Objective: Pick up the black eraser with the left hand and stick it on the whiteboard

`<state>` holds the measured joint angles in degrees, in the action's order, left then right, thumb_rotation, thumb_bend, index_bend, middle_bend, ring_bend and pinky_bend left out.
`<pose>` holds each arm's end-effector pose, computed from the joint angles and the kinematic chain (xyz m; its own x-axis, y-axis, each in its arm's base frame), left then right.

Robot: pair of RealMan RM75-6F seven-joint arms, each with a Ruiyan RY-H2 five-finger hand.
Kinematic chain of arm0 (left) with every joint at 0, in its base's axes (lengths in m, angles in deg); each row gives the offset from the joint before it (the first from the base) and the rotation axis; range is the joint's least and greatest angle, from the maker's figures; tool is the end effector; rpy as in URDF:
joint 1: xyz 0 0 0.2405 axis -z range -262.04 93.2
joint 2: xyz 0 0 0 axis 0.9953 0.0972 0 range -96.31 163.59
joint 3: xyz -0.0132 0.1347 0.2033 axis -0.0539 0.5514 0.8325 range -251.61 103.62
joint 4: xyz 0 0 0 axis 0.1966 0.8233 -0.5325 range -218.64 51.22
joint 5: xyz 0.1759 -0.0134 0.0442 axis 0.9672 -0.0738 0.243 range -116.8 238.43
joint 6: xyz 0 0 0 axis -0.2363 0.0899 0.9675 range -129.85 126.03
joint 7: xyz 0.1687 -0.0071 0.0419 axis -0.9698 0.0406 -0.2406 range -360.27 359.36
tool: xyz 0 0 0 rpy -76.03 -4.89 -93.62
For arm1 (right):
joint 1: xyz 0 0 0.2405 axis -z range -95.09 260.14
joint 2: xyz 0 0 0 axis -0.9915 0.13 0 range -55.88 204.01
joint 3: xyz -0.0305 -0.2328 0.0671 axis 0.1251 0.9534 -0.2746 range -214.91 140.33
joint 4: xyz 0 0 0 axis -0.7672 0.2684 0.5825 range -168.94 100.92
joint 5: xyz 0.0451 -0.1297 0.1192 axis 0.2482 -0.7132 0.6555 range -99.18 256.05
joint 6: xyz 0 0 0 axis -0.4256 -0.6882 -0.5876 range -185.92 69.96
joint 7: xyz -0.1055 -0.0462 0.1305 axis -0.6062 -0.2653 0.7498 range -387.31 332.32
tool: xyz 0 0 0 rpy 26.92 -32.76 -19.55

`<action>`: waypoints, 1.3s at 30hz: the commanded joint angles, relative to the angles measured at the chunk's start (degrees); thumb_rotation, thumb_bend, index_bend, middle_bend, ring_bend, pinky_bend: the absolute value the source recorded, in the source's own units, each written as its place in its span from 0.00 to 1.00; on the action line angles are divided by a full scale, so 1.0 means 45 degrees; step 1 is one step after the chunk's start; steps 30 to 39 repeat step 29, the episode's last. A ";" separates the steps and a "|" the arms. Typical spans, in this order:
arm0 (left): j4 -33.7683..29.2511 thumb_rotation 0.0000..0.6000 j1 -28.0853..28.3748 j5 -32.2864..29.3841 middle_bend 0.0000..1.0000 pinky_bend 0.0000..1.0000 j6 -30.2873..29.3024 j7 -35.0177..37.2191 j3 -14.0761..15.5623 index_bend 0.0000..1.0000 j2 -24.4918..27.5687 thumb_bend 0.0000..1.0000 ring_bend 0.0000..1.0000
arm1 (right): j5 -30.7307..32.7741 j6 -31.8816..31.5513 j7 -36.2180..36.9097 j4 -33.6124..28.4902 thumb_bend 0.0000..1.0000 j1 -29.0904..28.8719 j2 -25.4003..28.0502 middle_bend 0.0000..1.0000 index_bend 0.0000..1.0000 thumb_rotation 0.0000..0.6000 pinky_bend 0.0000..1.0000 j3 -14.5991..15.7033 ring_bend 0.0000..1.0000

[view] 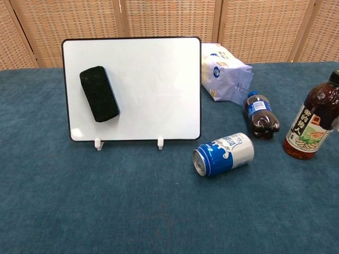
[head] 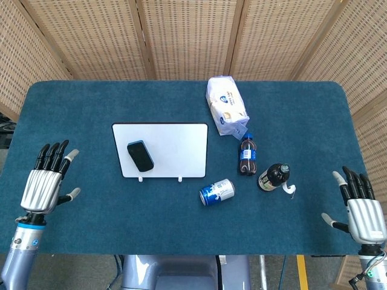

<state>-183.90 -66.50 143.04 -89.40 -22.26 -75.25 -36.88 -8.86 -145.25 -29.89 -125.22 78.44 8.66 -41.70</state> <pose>-0.2149 0.2548 0.1423 0.5048 -0.0906 0.8585 0.8446 -0.1535 -0.5129 -0.2850 -0.2086 0.1836 0.4298 0.0583 0.9010 -0.9020 -0.0176 0.4314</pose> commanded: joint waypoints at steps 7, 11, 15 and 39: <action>0.0618 0.99 -0.1037 -0.0179 0.00 0.00 -0.0173 0.0589 0.0599 0.07 -0.0075 0.11 0.00 | 0.0193 0.0258 -0.0277 -0.0078 0.00 -0.0037 0.0048 0.00 0.07 1.00 0.00 0.0040 0.00; 0.0974 0.98 -0.1264 -0.0191 0.00 0.00 -0.0186 0.0917 0.0519 0.07 -0.0072 0.11 0.00 | 0.0271 0.0341 -0.0430 -0.0126 0.00 -0.0058 0.0034 0.00 0.07 1.00 0.00 0.0039 0.00; 0.0948 0.99 -0.1422 -0.0402 0.00 0.00 -0.0236 0.0999 0.0277 0.07 0.0059 0.11 0.00 | 0.0250 0.0427 -0.0492 -0.0164 0.00 -0.0082 0.0021 0.00 0.07 1.00 0.00 0.0088 0.00; 0.1133 0.99 -0.1792 -0.0708 0.00 0.00 -0.0186 0.1612 -0.0210 0.07 0.0229 0.11 0.00 | 0.0236 0.1011 -0.1060 -0.0257 0.00 -0.0348 -0.0203 0.00 0.07 1.00 0.00 0.0256 0.00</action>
